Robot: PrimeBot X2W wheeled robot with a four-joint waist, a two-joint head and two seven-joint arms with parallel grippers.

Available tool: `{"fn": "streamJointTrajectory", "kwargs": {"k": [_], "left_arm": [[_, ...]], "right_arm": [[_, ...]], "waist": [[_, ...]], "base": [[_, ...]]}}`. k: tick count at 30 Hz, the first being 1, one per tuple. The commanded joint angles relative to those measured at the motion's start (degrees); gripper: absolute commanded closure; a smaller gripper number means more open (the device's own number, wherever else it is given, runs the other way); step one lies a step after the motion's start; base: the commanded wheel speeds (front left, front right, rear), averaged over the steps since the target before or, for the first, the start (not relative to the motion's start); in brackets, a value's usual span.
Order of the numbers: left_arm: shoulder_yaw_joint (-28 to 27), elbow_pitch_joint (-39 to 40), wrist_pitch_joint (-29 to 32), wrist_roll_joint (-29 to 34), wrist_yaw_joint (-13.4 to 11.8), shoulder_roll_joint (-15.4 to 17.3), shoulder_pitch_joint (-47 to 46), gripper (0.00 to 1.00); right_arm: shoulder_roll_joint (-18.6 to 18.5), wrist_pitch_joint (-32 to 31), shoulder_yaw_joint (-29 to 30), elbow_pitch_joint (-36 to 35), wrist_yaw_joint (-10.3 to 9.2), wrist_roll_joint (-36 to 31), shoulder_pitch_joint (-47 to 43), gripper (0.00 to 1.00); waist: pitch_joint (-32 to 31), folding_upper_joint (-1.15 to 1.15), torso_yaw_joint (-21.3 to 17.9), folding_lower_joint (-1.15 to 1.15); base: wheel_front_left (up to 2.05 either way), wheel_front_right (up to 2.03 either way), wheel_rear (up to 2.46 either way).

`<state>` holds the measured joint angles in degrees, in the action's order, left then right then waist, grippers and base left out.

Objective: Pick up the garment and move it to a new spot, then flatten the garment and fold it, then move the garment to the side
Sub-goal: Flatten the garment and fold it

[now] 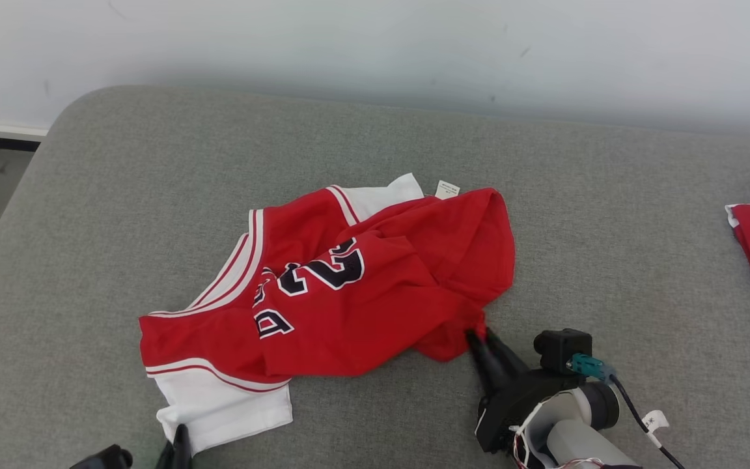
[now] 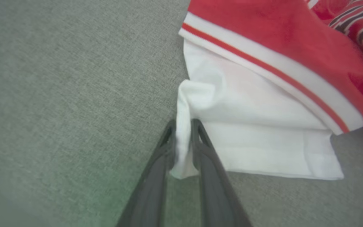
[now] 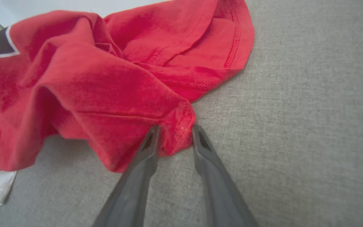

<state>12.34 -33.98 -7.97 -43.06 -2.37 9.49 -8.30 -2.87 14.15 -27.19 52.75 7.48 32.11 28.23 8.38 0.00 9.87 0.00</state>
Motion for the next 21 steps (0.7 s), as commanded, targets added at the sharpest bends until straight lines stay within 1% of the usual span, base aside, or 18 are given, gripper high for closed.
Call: {"fn": "streamJointTrajectory", "kwargs": {"k": [1,4,6,7,8,10,13,16,18,20,21], "left_arm": [[0.8,-1.3,-0.1,0.0,0.8,-0.9,-1.1,1.0],[0.5,-3.4,-1.3,-1.0,2.3,-1.7,-2.2,1.0],[0.6,-3.9,-1.8,-0.8,2.5,-1.6,-2.5,1.0],[0.7,-4.2,-2.6,-0.4,3.0,-1.4,-2.3,1.0],[1.1,-3.8,-3.0,0.3,2.9,-1.0,-1.9,1.0],[0.9,-1.4,-3.7,0.2,3.2,-0.7,-0.8,1.0],[1.1,5.0,-3.2,0.5,3.1,0.6,1.5,1.0],[1.3,13.6,-1.0,0.3,2.4,2.0,3.1,1.0],[1.4,19.3,1.0,1.0,1.4,3.4,2.3,1.0],[1.6,25.1,3.5,0.7,1.0,3.8,-0.4,1.0],[1.8,27.2,5.2,0.7,0.9,4.5,-2.1,1.0]], "right_arm": [[0.0,0.2,-0.6,1.0,0.05,1.1,0.1,1.0],[0.0,0.7,-1.7,2.2,0.05,2.6,0.9,1.0],[0.0,0.9,-1.9,2.4,0.05,2.8,1.1,1.0],[0.0,0.9,-1.9,2.0,0.05,3.4,1.2,1.0],[-0.3,1.0,-1.6,0.9,0.05,3.0,1.2,1.0],[-1.8,1.1,0.0,-2.0,0.05,2.2,0.1,1.0],[-4.1,1.0,2.9,-7.3,0.05,0.6,-2.8,1.0],[-5.4,1.0,5.1,-11.8,0.05,0.3,-5.3,1.0],[-6.6,1.0,5.6,-14.0,0.05,0.1,-5.8,1.0],[-7.0,0.3,6.2,-16.0,0.05,1.6,-4.9,1.0],[-7.2,-0.4,6.4,-17.2,0.05,2.2,-3.8,1.0]], "waist": [[0.1,0.0,0.2,0.0],[-0.1,0.0,0.2,0.0],[-0.2,0.0,0.2,0.0],[-0.7,0.0,0.0,0.0],[-1.0,0.0,-0.1,0.0],[-1.6,0.0,-0.1,0.0],[-2.1,0.0,-0.3,0.0],[-2.1,0.0,-0.9,0.0],[-2.1,0.0,-1.4,0.0],[-1.8,0.0,-2.0,0.0],[-1.5,0.0,-2.3,0.0]], "base": [[0.0,0.0,0.0],[0.0,0.0,0.0],[0.0,0.0,0.0],[0.0,0.0,0.0],[0.0,0.0,0.0],[0.0,0.0,0.0],[0.0,0.0,0.0],[0.0,0.0,0.0],[0.0,0.0,0.0],[0.0,0.0,0.0],[0.0,0.0,0.0]]}}
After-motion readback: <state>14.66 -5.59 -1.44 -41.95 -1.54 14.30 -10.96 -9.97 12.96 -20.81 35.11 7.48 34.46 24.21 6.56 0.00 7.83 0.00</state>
